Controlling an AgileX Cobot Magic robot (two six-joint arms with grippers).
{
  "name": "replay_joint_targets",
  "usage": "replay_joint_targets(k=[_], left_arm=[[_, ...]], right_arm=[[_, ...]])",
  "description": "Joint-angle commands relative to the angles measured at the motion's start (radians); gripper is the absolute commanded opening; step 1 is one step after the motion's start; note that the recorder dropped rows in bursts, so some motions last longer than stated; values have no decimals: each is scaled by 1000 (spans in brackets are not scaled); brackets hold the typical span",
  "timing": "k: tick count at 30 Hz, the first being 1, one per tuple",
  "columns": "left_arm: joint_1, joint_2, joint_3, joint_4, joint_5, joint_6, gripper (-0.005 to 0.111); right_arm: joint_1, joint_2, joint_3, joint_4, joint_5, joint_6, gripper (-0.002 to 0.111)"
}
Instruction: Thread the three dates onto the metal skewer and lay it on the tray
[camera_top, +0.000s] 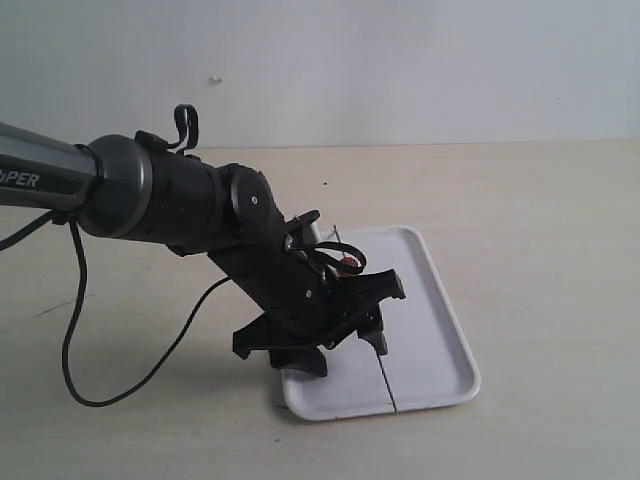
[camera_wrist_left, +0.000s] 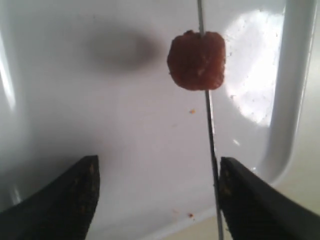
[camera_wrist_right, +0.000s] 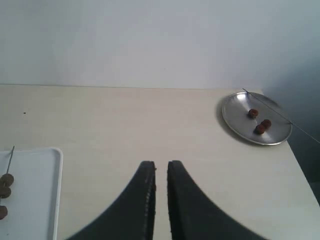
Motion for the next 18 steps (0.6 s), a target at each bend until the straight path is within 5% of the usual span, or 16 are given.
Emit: replay_joint_targets(k=[1, 4, 6, 15, 18], left_arm=[[10, -3, -3, -37, -2, 8, 67], [39, -7, -3, 8, 50, -70, 67], [52, -19, -20, -46, 61, 61, 67], [66, -33, -35, -113, 88, 104, 67], [82, -39, -35, -113, 116, 142, 59]], right_arm=[[-4, -4, 5, -6, -7, -7, 11], [-4, -4, 5, -6, -7, -7, 11], [-4, -4, 5, -6, -7, -7, 11], [-4, -4, 5, 0, -7, -7, 11], [-4, -4, 5, 0, -7, -7, 11]])
